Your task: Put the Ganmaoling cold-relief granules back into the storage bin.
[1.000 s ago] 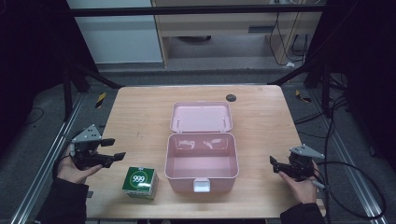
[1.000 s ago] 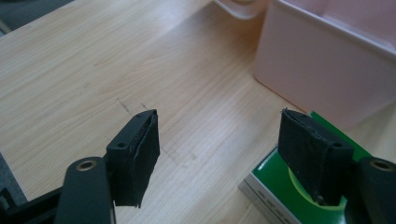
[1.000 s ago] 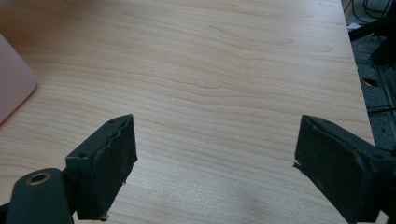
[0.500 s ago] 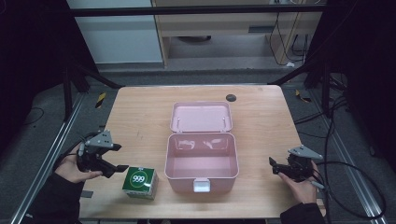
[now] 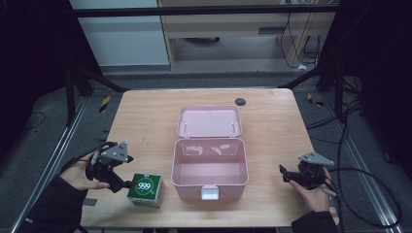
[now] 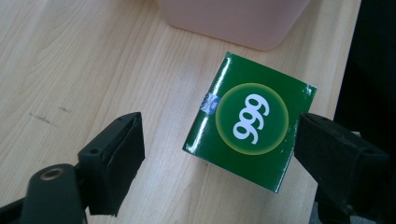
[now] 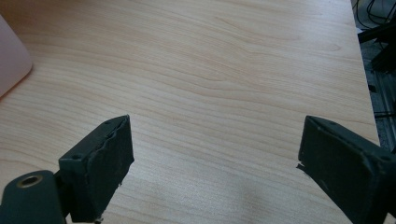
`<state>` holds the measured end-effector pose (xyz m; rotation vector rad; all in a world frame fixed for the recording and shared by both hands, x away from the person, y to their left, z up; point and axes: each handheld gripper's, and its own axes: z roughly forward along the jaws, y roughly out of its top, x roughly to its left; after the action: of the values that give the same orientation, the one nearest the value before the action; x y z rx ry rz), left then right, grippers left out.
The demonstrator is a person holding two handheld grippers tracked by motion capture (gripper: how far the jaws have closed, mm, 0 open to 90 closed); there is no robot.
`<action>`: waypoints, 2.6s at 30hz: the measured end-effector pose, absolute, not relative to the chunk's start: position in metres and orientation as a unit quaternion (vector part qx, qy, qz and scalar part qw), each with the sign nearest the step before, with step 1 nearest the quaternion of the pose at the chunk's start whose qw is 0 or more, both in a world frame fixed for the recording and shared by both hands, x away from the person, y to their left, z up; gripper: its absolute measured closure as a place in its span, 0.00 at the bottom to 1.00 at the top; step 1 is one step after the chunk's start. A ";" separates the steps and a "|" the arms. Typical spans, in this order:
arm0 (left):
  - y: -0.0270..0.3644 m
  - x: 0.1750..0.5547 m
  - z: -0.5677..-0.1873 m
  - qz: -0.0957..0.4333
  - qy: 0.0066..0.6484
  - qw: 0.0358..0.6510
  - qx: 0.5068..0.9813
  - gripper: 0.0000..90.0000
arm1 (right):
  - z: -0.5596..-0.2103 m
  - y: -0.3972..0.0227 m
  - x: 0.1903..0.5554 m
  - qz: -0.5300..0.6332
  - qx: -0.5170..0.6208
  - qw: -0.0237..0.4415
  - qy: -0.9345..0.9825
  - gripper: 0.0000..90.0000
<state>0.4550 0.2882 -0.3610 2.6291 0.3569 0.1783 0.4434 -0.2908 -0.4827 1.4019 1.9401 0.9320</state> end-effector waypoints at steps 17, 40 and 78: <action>0.263 0.449 -0.372 0.027 0.048 0.192 0.980 0.09 | -0.485 -0.290 0.445 0.339 0.518 0.282 0.733 0.09; 0.243 0.457 -0.391 0.011 0.012 0.156 0.988 0.04 | -0.487 -0.288 0.446 0.327 0.519 0.276 0.740 0.07; 0.234 0.463 -0.419 0.002 0.001 0.145 0.989 0.05 | -0.490 -0.286 0.448 0.310 0.512 0.273 0.753 0.04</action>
<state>0.4632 0.2340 -0.4193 2.8509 0.0042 0.0064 0.4476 -0.2858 -0.4901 1.3788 2.0265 0.8334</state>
